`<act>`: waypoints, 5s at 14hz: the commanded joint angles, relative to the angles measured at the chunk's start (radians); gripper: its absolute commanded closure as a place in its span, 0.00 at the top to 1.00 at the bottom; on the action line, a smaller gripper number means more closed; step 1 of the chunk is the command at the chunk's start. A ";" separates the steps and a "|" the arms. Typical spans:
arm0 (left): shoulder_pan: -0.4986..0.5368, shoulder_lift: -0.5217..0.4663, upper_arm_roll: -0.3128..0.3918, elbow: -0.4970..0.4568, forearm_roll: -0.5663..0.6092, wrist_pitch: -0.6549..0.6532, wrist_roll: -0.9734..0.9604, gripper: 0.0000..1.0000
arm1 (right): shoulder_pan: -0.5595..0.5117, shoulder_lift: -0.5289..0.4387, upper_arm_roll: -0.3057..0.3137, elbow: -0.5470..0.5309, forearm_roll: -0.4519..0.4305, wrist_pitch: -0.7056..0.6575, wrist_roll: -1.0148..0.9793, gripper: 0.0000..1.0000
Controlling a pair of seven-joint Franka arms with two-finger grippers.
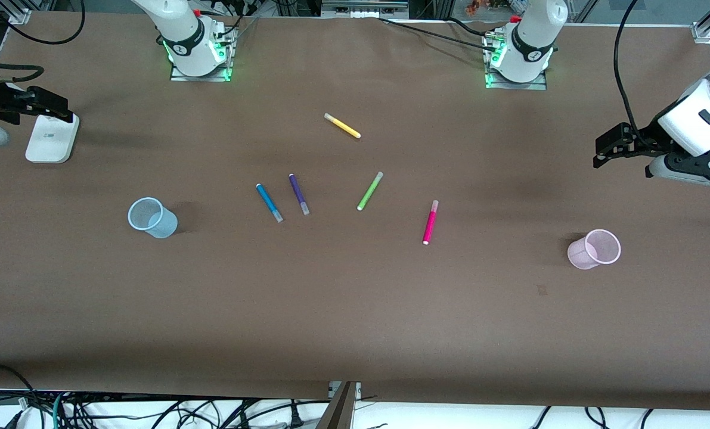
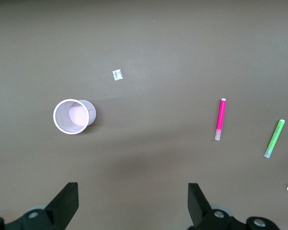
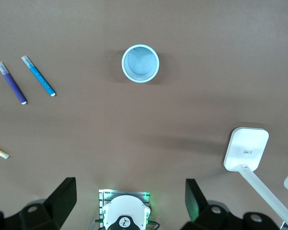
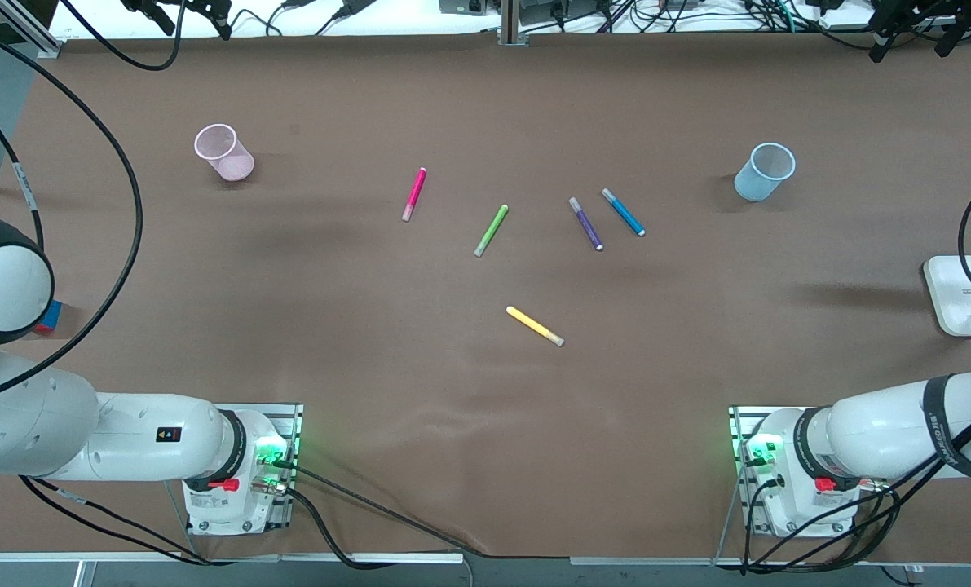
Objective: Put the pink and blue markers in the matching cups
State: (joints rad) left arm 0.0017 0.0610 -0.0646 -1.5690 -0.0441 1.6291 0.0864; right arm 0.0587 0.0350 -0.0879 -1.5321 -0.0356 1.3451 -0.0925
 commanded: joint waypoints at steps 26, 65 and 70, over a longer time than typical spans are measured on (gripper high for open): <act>-0.026 0.120 -0.136 -0.008 -0.028 0.150 -0.092 1.00 | 0.120 0.235 0.017 0.023 0.040 0.176 0.005 1.00; -0.188 0.459 -0.205 -0.352 0.279 0.715 -0.465 0.00 | 0.495 0.614 0.033 -0.281 0.106 0.994 0.060 0.92; -0.097 0.338 -0.210 -0.219 0.217 0.325 -0.184 0.00 | 0.492 0.608 0.033 -0.281 0.106 0.993 0.057 0.15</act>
State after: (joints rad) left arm -0.1423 0.4434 -0.2639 -1.8451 0.1948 2.1049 -0.2199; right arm 0.5475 0.6587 -0.0561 -1.7906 0.0563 2.3223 -0.0405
